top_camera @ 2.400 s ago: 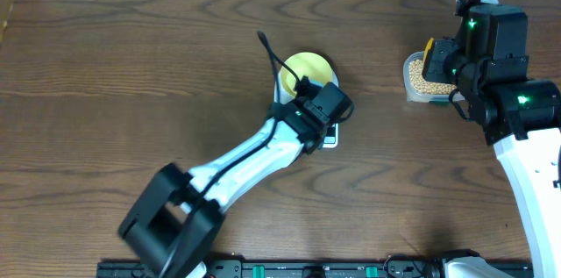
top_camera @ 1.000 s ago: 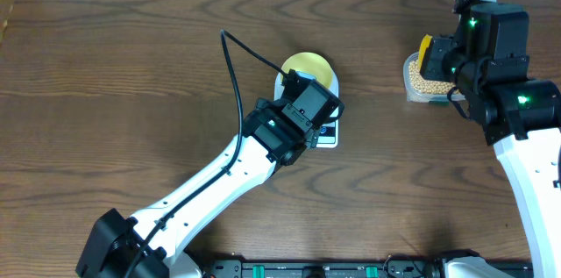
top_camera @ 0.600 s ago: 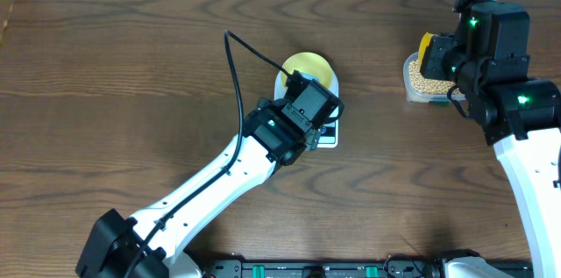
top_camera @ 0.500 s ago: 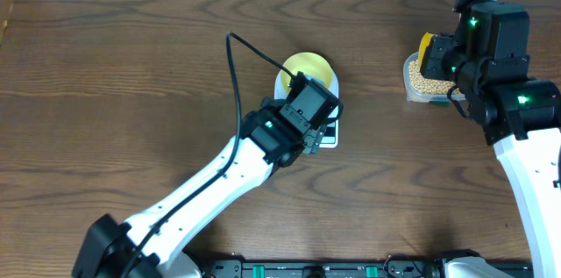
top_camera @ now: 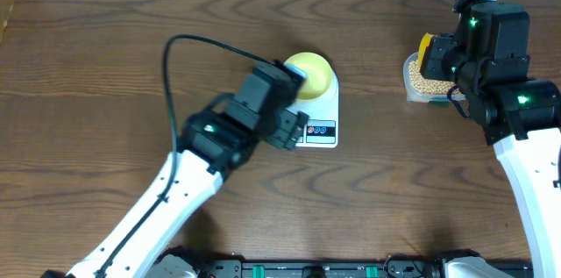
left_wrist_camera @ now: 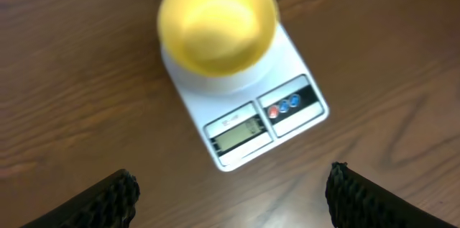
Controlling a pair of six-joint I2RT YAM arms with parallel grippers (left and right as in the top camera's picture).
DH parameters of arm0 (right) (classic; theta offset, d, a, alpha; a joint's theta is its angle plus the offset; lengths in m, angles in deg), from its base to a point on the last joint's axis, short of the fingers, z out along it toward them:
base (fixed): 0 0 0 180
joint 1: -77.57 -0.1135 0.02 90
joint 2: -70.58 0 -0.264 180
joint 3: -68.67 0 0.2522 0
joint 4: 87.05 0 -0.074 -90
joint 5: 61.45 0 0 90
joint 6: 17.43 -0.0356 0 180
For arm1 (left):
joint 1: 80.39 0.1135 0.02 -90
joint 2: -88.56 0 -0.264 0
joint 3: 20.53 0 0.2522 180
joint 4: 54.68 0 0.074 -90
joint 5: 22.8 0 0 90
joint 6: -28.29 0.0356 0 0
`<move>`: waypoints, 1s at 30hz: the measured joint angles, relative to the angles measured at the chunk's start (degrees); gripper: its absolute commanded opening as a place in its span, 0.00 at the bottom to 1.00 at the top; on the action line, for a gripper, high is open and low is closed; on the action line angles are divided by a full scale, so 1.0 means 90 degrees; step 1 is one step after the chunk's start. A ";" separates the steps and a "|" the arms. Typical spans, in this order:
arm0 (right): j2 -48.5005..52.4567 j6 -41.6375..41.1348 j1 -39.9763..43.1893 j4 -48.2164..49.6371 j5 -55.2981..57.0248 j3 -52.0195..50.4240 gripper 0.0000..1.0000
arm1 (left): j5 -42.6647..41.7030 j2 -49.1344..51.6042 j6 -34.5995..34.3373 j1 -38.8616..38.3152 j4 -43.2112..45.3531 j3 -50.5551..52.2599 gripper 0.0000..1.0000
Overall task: Scoop item into bowl and weigh 50g on scale
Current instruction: 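Lift the left gripper up and back away from the scale, then lower the yellow scoop into the soybeans with the right gripper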
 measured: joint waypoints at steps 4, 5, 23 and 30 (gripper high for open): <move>0.0000 0.0002 0.0000 -0.0002 -0.0012 0.0000 0.01 | -0.0338 -0.0102 0.0335 0.0515 -0.0012 0.0000 0.85; 0.0000 0.0002 0.0000 -0.0002 -0.0012 0.0000 0.01 | -0.0432 -0.0146 0.0452 0.0590 0.0000 0.0000 0.85; 0.0000 0.0002 0.0000 -0.0092 -0.0015 0.0000 0.01 | -0.2229 -0.0760 0.1967 0.1753 0.0029 0.0005 0.85; 0.0000 0.0002 0.0000 -0.0092 -0.0015 0.0000 0.01 | -0.2395 -0.0760 0.1996 0.1989 0.0029 0.0005 0.85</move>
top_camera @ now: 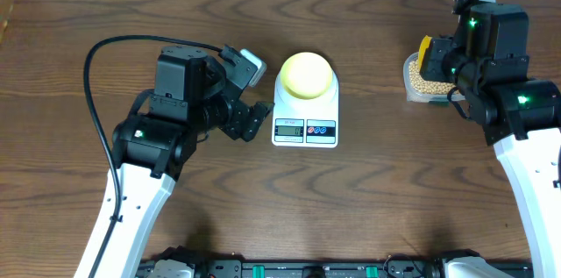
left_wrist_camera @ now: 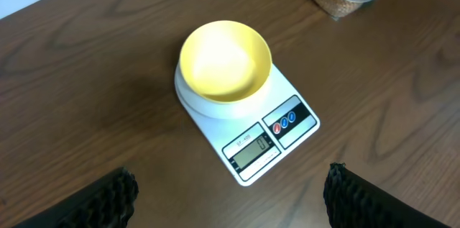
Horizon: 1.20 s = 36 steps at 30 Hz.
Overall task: Scoop item into bowl and weigh 50g on scale
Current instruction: 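Lower the yellow scoop into the soybeans with the right gripper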
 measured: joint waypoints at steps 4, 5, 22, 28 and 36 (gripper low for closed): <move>0.0000 0.0000 0.0000 0.0000 0.0000 0.0000 0.01 | -0.0007 0.0000 0.0000 0.0000 -0.0049 0.0000 0.85; 0.0000 0.0000 0.0000 0.0000 0.0000 0.0000 0.01 | -0.0017 0.0000 0.0000 0.0000 -0.0049 0.0000 0.85; 0.0000 0.0007 0.0000 -0.0070 0.0000 0.0000 0.01 | -0.0022 0.0000 -0.0002 0.0000 -0.0049 0.0000 0.85; 0.0000 0.0189 0.0000 -0.0073 0.0000 0.0000 0.01 | -0.0022 0.0000 0.0000 0.0000 -0.0049 0.0000 0.85; 0.0119 0.0614 0.0000 -0.0063 0.0221 0.0000 0.01 | -0.0022 0.0000 -0.0002 0.0000 -0.0049 0.0000 0.85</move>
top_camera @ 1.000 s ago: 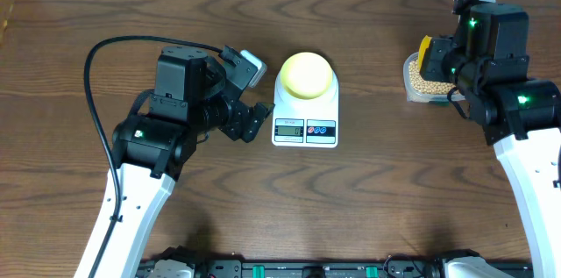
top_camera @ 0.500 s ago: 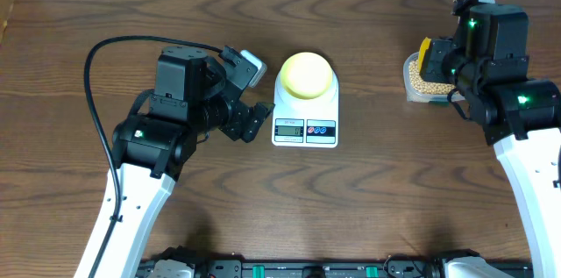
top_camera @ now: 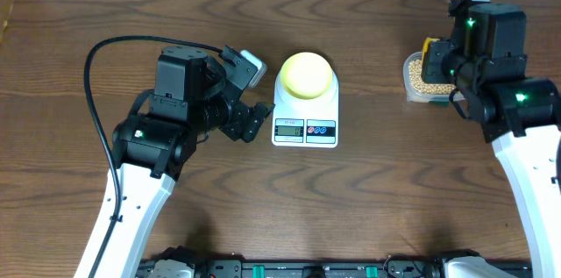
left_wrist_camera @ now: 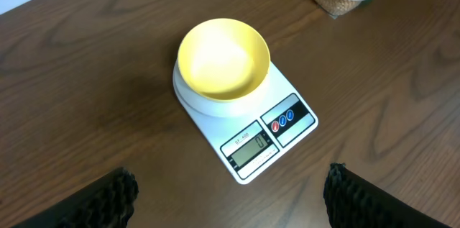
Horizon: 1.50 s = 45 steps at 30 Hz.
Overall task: Scoop item into bowl and weigh 50g on scale
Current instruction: 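Lower the yellow scoop into the soybeans with the right gripper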
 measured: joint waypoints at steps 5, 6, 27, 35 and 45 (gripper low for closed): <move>0.0435 0.0083 0.0000 0.0005 0.0270 0.0000 0.01 | 0.0000 0.0000 0.0002 0.0000 0.0000 0.0000 0.86; 0.0532 0.0087 0.0000 0.0022 0.0291 0.0000 0.01 | 0.0000 0.0000 0.0000 0.0000 0.0000 0.0000 0.85; 0.1379 0.0087 0.1003 0.0345 0.0500 0.0000 0.01 | 0.0000 0.0000 0.0000 0.0000 0.0000 0.0000 0.85; 0.1838 0.0087 0.1166 0.0432 0.0503 0.0000 0.01 | 0.0000 0.0000 0.0000 0.0000 0.0002 0.0000 0.86; 0.1996 0.0087 0.1185 0.0483 0.0500 0.0000 0.01 | 0.0000 0.0000 0.0002 0.0000 0.0000 0.0000 0.85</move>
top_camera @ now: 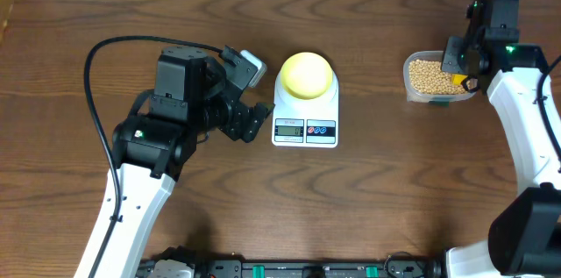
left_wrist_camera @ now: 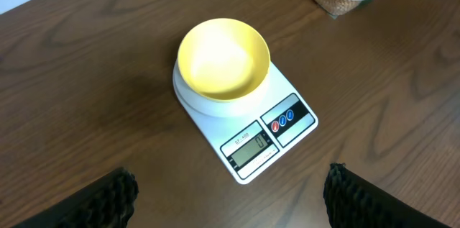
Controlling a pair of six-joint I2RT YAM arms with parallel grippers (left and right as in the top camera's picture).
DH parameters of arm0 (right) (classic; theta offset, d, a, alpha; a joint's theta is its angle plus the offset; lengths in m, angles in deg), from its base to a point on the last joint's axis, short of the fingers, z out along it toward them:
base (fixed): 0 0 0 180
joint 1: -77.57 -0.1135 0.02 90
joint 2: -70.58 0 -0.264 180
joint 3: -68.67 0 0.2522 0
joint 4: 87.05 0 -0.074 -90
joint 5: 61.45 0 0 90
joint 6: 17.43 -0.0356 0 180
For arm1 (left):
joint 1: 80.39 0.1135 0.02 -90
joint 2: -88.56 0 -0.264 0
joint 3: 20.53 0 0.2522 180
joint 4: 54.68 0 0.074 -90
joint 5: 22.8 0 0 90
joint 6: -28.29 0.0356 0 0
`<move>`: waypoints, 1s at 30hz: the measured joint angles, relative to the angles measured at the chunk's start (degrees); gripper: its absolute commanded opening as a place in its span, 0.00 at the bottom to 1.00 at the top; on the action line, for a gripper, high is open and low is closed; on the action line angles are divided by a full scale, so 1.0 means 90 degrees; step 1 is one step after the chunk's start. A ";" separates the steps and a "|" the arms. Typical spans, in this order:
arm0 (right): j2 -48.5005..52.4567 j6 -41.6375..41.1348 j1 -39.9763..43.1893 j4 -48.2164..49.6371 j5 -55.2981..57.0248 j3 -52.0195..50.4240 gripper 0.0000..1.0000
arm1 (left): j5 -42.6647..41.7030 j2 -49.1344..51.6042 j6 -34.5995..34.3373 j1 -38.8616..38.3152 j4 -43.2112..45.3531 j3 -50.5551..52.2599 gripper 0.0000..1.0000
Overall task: Scoop item into bowl and weigh 50g on scale
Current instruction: 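Lower the yellow scoop into the soybeans with the right gripper, then drag the scoop through the soybeans with the right gripper to fill it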
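A yellow bowl (top_camera: 306, 74) (left_wrist_camera: 223, 58) stands on the white scale (top_camera: 305, 129) (left_wrist_camera: 284, 124), whose display reads 0. My left gripper (top_camera: 252, 110) (left_wrist_camera: 230, 210) hangs open and empty just left of the scale, its fingers (left_wrist_camera: 108, 199) spread wide. At the right, a clear tub of tan beans (top_camera: 428, 76) sits on the table. My right gripper (top_camera: 458, 57) reaches down at the tub's right rim, shut on a yellow scoop (top_camera: 459, 79), of which only a sliver shows.
Dark wooden table (top_camera: 386, 199) throughout. The left arm's black cable (top_camera: 105, 50) loops over the table's left half. A white wall edge runs along the back. The right arm's white link (top_camera: 526, 129) runs down the right side.
My right arm has changed pose: its wrist was above the tub and is now behind its right rim, leaving the beans uncovered. The scoop has gone from the tub's left side to its right. The left arm is unchanged.
My open left gripper was first over the scale by its display, then back at the scale's left with the display at 0, and it has stayed there. My right gripper held the scoop over the tub throughout and now has it low at the right rim.
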 measured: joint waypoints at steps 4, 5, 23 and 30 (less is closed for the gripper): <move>0.0100 0.0000 0.0000 0.0029 0.0000 0.0000 0.01 | 0.0000 0.0000 0.0000 0.0000 0.0000 0.0000 0.85; 0.0114 0.0002 0.0000 0.0027 0.0000 0.0000 0.01 | 0.0000 0.0000 0.0000 0.0000 0.0000 0.0000 0.85; 0.0121 0.0000 0.0032 0.0136 0.0104 0.0000 0.01 | 0.0000 0.0000 -0.0002 0.0000 -0.0002 0.0000 0.85; 0.0121 0.0000 0.0073 0.0316 0.0168 -0.0146 0.01 | 0.0000 0.0000 0.0000 0.0000 0.0000 0.0000 0.85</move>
